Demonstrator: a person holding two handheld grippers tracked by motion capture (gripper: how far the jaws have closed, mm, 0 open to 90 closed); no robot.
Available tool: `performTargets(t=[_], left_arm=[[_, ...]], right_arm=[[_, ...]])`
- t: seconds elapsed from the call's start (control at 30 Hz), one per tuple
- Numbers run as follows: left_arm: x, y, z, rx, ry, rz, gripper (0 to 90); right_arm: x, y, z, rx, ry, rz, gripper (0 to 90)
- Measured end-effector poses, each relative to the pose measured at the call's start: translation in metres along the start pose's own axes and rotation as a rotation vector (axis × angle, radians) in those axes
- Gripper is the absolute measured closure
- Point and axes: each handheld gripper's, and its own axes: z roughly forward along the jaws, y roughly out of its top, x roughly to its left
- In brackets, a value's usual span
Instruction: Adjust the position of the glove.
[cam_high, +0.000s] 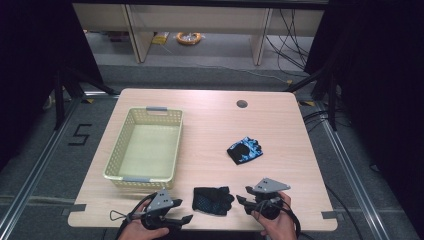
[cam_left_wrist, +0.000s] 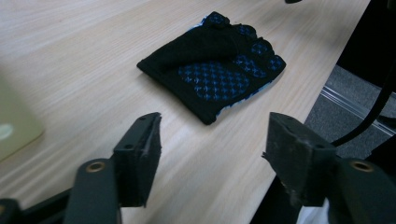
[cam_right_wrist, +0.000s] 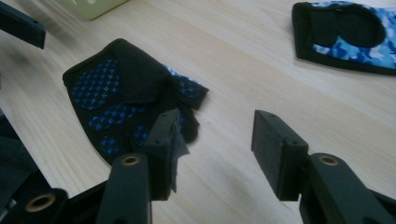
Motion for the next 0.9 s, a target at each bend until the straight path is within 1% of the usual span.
performTargets(t=[0.03,0.07,0.13,0.17,0.23,0.27,0.3,0.33,0.37,0.4,0.43,0.47,0.5,0.53,0.57,0.6,0.63,0.67,0.7,0.73,0.77,0.8,0.83,0.87,0.9], left_arm=[[0.0,0.002,0.002,-0.002,0.0,-0.012,37.3],[0.001,0.003,0.003,0.007,-0.002,0.001,38.6],[0.001,0.005,0.004,0.008,-0.004,0.002,41.8],[0.002,0.009,0.007,0.002,-0.001,-0.009,43.6],[0.002,0.013,0.01,0.01,-0.001,0.003,45.7],[0.002,0.015,0.012,0.027,-0.009,-0.014,46.6],[0.002,0.015,0.012,0.027,-0.009,-0.014,47.2],[0.001,0.016,0.016,0.011,-0.003,-0.01,47.2],[0.002,0.017,0.018,0.037,-0.002,-0.016,47.8],[0.001,0.017,0.021,0.017,-0.008,-0.017,48.0],[0.002,0.018,0.023,0.028,-0.011,-0.015,48.0],[0.004,0.018,0.024,0.054,0.001,-0.004,49.4],[0.003,0.017,0.028,0.05,0.001,-0.033,50.4],[0.003,0.017,0.029,0.048,-0.001,-0.024,51.5],[0.004,0.016,0.03,0.06,0.004,-0.009,52.4],[0.004,0.015,0.032,0.072,-0.001,-0.006,53.9],[0.004,0.014,0.033,0.082,0.001,-0.009,55.9],[0.003,0.013,0.034,0.069,0.002,-0.026,57.6],[0.003,0.013,0.034,0.069,0.002,-0.026,59.9],[0.005,0.014,0.033,0.083,0.006,0.01,63.2],[0.003,0.013,0.033,0.066,0.001,-0.002,65.8],[0.003,0.013,0.032,0.084,0.002,0.012,68.9],[0.0,0.012,0.034,0.069,0.002,-0.014,71.9],[0.0,0.012,0.034,0.069,0.002,-0.014,74.1],[0.0,0.012,0.034,0.075,0.002,0.003,74.1]], right_arm=[[0.0,0.001,0.003,0.002,-0.001,-0.023,54.4],[0.002,0.003,0.005,0.004,0.001,-0.025,54.8],[0.003,0.004,0.007,0.005,0.004,-0.03,55.5],[0.005,0.006,0.012,0.009,0.007,-0.057,56.5],[0.009,0.009,0.017,0.021,0.02,-0.05,57.7],[0.01,0.01,0.019,0.029,0.03,-0.058,57.9],[0.011,0.012,0.023,0.032,0.035,-0.061,58.3],[0.011,0.012,0.023,0.032,0.035,-0.061,58.3],[0.012,0.013,0.025,0.046,0.034,-0.074,58.9],[0.015,0.014,0.028,0.058,0.037,-0.066,59.2],[0.016,0.015,0.031,0.058,0.044,-0.076,59.2],[0.019,0.015,0.036,0.074,0.058,-0.081,59.3],[0.019,0.015,0.037,0.082,0.058,-0.089,59.5],[0.02,0.015,0.04,0.089,0.058,-0.087,59.8],[0.021,0.014,0.043,0.082,0.052,-0.078,60.1],[0.021,0.015,0.043,0.106,0.058,-0.074,60.7],[0.02,0.014,0.045,0.124,0.056,-0.075,61.5],[0.019,0.012,0.047,0.115,0.058,-0.068,62.3],[0.019,0.012,0.047,0.115,0.058,-0.068,62.3],[0.017,0.01,0.047,0.114,0.069,-0.055,64.3],[0.016,0.01,0.047,0.114,0.066,-0.059,65.8],[0.016,0.011,0.047,0.117,0.065,-0.057,67.8],[0.017,0.011,0.046,0.129,0.064,-0.059,71.4],[0.017,0.011,0.046,0.129,0.064,-0.059,71.4],[0.015,0.011,0.047,0.124,0.066,-0.077,74.5]])
